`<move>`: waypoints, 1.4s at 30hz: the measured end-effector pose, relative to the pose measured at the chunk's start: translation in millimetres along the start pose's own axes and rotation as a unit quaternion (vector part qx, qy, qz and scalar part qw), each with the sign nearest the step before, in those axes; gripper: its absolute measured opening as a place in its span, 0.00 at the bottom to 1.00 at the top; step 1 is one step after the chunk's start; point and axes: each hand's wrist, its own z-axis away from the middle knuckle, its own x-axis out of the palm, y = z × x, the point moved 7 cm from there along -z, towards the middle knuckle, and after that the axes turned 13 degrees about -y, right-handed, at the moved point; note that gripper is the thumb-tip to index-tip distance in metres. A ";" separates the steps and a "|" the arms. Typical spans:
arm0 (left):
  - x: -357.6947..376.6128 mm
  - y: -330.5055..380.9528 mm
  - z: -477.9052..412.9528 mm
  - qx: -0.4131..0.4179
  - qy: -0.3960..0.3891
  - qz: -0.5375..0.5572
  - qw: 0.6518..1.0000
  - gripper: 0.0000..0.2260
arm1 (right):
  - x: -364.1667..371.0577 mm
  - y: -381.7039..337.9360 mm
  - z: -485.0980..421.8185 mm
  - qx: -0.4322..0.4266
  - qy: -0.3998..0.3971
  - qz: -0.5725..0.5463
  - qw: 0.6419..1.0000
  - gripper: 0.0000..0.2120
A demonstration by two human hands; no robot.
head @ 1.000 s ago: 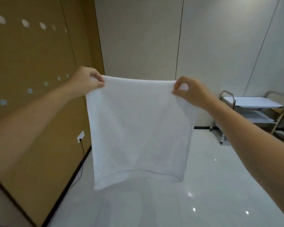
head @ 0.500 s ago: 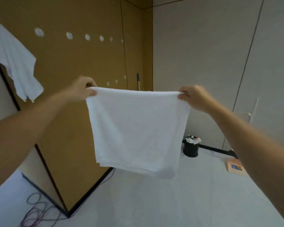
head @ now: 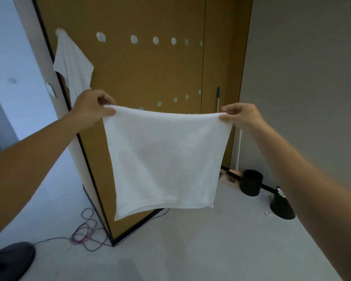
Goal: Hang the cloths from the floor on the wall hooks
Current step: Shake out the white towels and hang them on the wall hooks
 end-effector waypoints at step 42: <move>71.7 -216.6 -318.3 -0.110 -0.105 -0.118 0.981 0.22 | 243.5 42.6 -499.3 -0.238 -0.209 0.242 0.917 0.07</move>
